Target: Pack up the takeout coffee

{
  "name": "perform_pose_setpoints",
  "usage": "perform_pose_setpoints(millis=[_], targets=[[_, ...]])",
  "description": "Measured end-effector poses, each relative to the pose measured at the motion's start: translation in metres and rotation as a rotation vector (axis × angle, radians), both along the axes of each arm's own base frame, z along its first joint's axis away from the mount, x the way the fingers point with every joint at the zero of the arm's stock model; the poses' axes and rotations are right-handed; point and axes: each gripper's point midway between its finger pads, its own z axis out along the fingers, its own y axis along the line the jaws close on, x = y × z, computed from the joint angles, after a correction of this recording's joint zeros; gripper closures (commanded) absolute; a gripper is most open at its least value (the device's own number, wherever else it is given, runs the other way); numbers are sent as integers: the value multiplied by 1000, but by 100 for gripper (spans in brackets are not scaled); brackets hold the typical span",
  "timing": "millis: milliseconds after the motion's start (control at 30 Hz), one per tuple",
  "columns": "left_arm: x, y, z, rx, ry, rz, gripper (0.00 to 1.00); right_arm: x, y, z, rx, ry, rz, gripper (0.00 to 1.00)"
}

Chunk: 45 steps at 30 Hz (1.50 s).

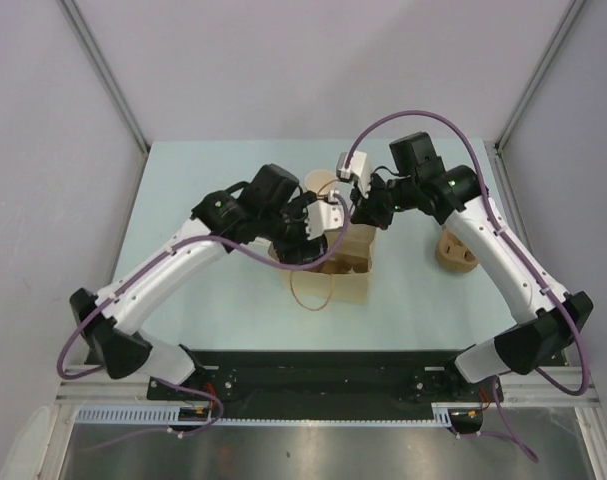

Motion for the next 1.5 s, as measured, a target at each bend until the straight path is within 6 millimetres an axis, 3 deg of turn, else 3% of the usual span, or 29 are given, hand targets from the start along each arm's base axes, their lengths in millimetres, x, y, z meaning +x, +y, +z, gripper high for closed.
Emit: perform_pose_setpoints(millis=[233,667,967,1200,1500], targets=[[-8,0,0,-14,-125,-64,60,-5,-2,4,-20,-60,-45,100],[-3,-2,-39,83,-211,-110,62,-21,8,13,-18,-172,-36,100],[-3,8,-62,133,-252,-107,65,-33,6,16,-6,-232,-32,100],[-3,8,-58,83,-301,-92,65,-38,3,8,9,-264,-28,100],[-24,-27,-30,-105,-311,-188,69,-33,6,8,32,-301,-31,100]])
